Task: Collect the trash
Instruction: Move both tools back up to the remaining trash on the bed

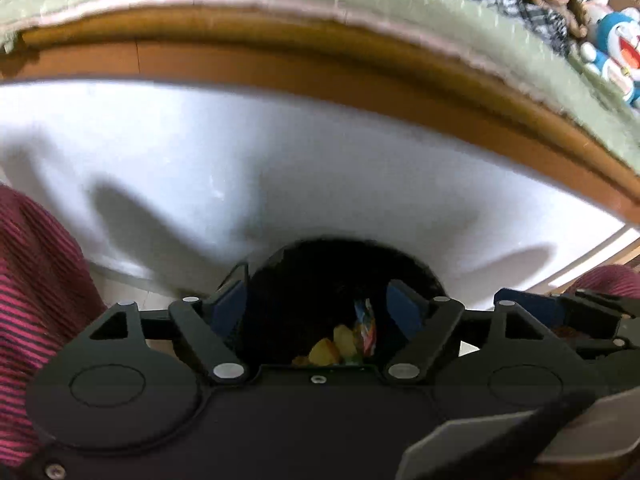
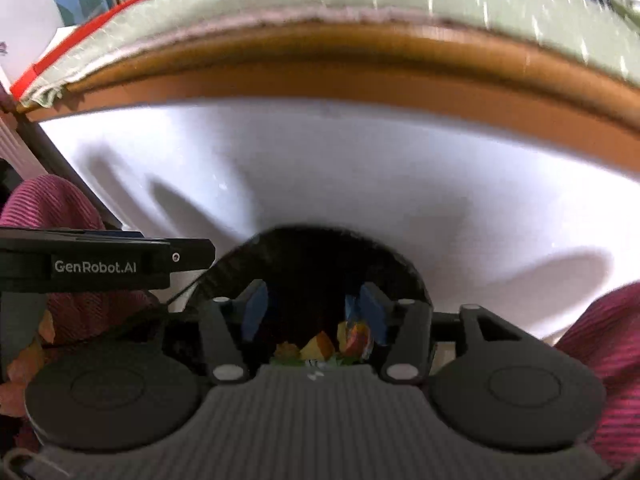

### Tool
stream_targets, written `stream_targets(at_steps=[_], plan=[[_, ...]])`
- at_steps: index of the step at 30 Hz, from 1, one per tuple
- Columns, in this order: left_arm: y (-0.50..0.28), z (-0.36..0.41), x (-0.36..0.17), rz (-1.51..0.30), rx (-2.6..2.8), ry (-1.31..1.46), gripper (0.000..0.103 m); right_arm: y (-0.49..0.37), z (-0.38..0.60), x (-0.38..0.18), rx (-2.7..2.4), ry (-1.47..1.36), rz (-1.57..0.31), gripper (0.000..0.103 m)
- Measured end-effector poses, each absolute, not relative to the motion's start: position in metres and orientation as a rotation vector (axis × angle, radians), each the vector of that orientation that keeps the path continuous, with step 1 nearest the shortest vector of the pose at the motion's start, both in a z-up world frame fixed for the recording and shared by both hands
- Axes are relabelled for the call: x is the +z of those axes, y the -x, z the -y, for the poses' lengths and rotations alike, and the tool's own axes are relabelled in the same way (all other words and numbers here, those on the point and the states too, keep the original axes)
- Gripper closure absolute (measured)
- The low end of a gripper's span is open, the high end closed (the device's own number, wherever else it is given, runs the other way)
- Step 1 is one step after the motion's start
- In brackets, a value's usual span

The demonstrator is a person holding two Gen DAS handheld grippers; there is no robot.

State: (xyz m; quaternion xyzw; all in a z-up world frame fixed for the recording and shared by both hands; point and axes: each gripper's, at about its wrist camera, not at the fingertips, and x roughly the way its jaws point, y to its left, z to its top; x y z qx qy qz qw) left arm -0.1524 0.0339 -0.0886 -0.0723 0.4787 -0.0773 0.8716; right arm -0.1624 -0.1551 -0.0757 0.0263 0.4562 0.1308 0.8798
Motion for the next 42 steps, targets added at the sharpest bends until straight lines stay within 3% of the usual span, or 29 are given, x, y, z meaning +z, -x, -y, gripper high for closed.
stream_targets(at_steps=[10, 18, 26, 33, 42], plan=[[0.157, -0.038, -0.007, -0.788, -0.196, 0.120, 0.017, 0.153, 0.170, -0.009, 0.295, -0.014, -0.778, 0.018], [0.126, -0.052, 0.040, -0.637, -0.164, 0.154, 0.013, 0.125, 0.179, 0.021, 0.225, 0.072, -0.635, 0.014], [0.053, -0.053, 0.045, -0.582, -0.128, 0.192, 0.013, 0.071, 0.198, 0.030, 0.192, 0.103, -0.601, 0.012], [-0.034, -0.035, 0.038, -0.527, -0.117, 0.134, 0.013, -0.010, 0.213, 0.035, 0.205, 0.014, -0.686, 0.012], [-0.133, -0.023, 0.024, -0.597, -0.111, 0.122, 0.013, -0.104, 0.215, 0.047, 0.182, -0.075, -0.719, 0.008]])
